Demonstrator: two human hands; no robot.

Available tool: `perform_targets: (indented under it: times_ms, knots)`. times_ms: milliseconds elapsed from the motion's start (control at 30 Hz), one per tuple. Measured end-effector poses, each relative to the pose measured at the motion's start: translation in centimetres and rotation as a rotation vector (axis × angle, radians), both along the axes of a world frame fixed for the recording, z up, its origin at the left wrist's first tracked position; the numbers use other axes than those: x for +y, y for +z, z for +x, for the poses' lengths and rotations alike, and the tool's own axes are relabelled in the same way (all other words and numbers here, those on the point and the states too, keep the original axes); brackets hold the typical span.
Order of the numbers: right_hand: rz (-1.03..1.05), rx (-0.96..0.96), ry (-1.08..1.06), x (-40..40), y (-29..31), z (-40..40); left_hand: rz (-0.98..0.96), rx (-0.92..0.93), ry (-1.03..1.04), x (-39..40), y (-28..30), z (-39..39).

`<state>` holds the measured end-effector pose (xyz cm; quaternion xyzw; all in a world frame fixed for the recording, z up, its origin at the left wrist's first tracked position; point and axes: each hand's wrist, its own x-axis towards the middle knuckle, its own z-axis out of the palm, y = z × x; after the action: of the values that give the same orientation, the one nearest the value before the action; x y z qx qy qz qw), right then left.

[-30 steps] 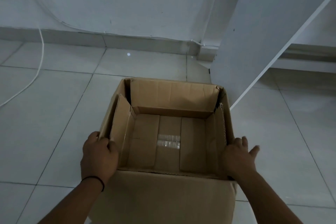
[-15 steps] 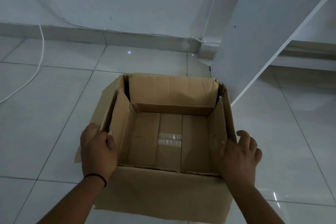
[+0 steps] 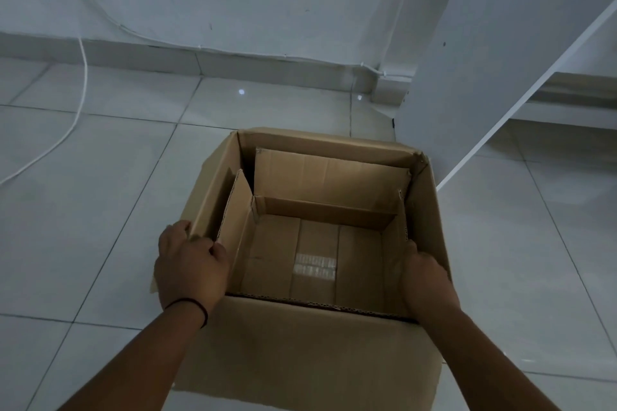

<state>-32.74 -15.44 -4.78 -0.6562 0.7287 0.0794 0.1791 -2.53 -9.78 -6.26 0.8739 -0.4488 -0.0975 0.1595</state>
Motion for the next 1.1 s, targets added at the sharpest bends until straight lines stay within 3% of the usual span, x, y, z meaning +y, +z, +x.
perform_targets:
  times_ms: [100,200,267,367,400,467,567,700,900,1100]
  knots:
    - [0.083,0.008,0.001,0.3,-1.0,0.5,0.166,-0.050,0.016,-0.5,0.0,0.0]
    - [0.104,0.004,-0.037,0.2,-1.0,0.2,0.211,-0.051,0.040,-0.9,0.3,-0.3]
    - [0.052,-0.013,-0.030,0.6,-0.4,0.2,0.130,-0.020,0.041,-0.6,0.5,-0.4]
    - [-0.288,-0.063,-0.003,3.2,0.8,0.1,-0.102,0.099,0.018,0.4,1.0,-0.2]
    - [-0.306,-0.054,-0.039,4.5,1.5,0.0,-0.178,0.175,0.005,0.9,1.2,-0.1]
    - [-0.100,-0.113,-0.164,6.9,2.6,-0.2,-0.229,0.310,-0.073,2.0,1.4,0.3]
    - [0.024,-0.293,-0.211,8.4,2.2,-0.8,-0.005,0.298,-0.321,3.0,1.6,1.5]
    - [-0.005,-0.273,-0.102,6.4,2.1,-0.6,0.233,0.303,-0.422,2.5,2.2,2.5]
    - [-0.132,-0.205,-0.094,0.1,1.3,0.6,0.280,0.257,-0.346,-3.7,3.2,1.9]
    - [-0.204,-0.287,-0.237,-7.7,0.0,2.4,0.200,0.276,-0.343,-11.6,2.2,3.8]
